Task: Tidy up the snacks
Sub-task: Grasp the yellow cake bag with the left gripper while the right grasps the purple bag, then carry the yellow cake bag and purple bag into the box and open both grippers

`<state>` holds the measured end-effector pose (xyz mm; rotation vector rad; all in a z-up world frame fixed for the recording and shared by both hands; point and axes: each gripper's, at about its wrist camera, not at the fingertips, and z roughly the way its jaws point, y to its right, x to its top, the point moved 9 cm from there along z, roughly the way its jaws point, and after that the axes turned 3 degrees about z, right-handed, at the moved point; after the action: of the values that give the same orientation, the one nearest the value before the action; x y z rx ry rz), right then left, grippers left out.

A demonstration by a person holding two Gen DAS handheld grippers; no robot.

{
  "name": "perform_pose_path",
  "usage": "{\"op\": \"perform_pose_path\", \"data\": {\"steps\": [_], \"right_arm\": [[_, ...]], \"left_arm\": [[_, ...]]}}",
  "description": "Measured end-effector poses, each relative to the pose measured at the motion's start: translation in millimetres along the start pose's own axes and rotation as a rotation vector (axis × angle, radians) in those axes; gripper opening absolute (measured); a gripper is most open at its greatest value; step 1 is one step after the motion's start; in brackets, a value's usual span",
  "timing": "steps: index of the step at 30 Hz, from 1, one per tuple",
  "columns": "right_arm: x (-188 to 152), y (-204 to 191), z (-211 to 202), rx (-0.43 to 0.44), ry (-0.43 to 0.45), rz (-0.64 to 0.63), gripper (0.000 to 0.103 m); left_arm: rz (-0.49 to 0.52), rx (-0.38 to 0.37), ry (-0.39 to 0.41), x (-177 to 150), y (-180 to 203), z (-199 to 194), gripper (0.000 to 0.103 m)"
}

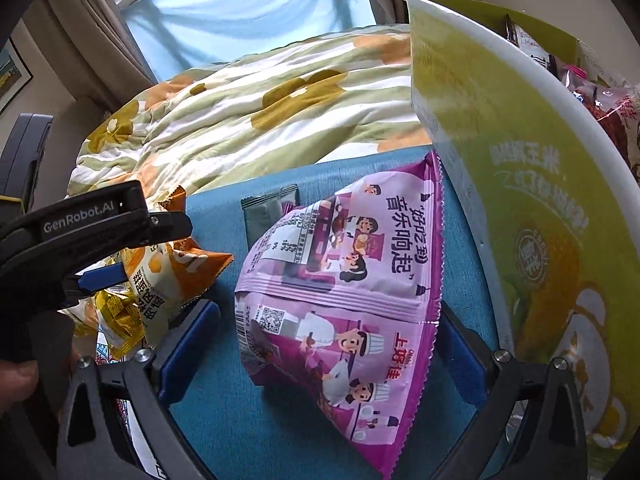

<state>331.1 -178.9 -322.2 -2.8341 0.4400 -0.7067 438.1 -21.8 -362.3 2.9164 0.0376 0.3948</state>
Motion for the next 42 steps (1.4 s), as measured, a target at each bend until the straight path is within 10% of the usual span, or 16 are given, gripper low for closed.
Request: {"op": "perform_pose_path", "data": {"steps": [5,24,42], "right_arm": [[1.7,-2.2,6.4,-0.009,-0.020,-0.032,0.102],[6.6,-1.8,3.4,-0.044,-0.021,-0.114,0.072],[19.9,-28.2,-105.3,-0.031,0.180,-0.183,0.065]], "left_arm": [[-0.002,-0.016,-0.023,-2.0,-0.8,7.6,0.067],[0.084,-0.024,0.005,-23.0,9.6,-13.7,0.063],[0.254,-0.092,0.248,-21.9,40.8,-162.8,0.063]]}}
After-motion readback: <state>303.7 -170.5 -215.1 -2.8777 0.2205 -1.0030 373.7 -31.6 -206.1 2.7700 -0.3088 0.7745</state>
